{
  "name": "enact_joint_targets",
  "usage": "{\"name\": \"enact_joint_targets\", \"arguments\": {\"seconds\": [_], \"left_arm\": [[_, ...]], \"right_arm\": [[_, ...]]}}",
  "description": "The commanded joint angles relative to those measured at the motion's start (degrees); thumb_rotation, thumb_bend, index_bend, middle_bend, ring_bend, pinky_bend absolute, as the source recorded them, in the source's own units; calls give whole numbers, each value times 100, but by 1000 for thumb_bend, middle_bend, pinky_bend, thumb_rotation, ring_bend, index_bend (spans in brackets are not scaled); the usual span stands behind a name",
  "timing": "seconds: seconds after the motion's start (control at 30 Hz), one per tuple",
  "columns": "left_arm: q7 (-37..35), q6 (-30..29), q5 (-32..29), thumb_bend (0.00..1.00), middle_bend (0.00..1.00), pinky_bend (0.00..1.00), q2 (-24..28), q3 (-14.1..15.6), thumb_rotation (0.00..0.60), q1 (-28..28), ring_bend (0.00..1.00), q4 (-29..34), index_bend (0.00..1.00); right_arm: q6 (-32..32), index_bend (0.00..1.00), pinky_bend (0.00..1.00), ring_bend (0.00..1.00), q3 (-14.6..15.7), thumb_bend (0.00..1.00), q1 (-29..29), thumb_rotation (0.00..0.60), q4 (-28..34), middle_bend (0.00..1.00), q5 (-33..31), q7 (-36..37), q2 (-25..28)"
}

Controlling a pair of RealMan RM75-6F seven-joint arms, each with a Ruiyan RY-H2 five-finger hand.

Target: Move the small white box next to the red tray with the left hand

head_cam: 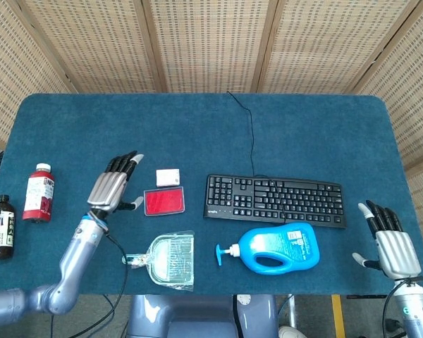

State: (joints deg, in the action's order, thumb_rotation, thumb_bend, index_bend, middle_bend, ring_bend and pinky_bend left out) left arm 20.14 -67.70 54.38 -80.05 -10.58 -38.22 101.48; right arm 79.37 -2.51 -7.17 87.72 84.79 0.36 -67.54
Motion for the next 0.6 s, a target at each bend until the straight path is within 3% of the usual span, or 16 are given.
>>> {"name": "enact_joint_targets", "arguments": {"seconds": [0.03,0.13,0.33,0.6], "left_arm": [[-47,-944,1045,290,0,0,288,745,600,729,0,237,0],[27,-1538,1616,288,0,0,209,1168,600,1167,0,-34,0],[251,-2364,2100,279,0,0,94,1683,600,1914,0,-720,0],[282,-2655,2312,260,0,0,225,1848,600,2370,0,-1062,0]], "right_arm": [[79,7,0,0,2,0,29,600,25,0,32,-68,-17],[139,7,0,0,-5,0,50,600,26,0,40,-145,-36],[227,7,0,0,-29,0,69,600,14,0,55,-252,-82],[417,6,0,0,-105,0,99,600,-117,0,53,-552,-238]]}}
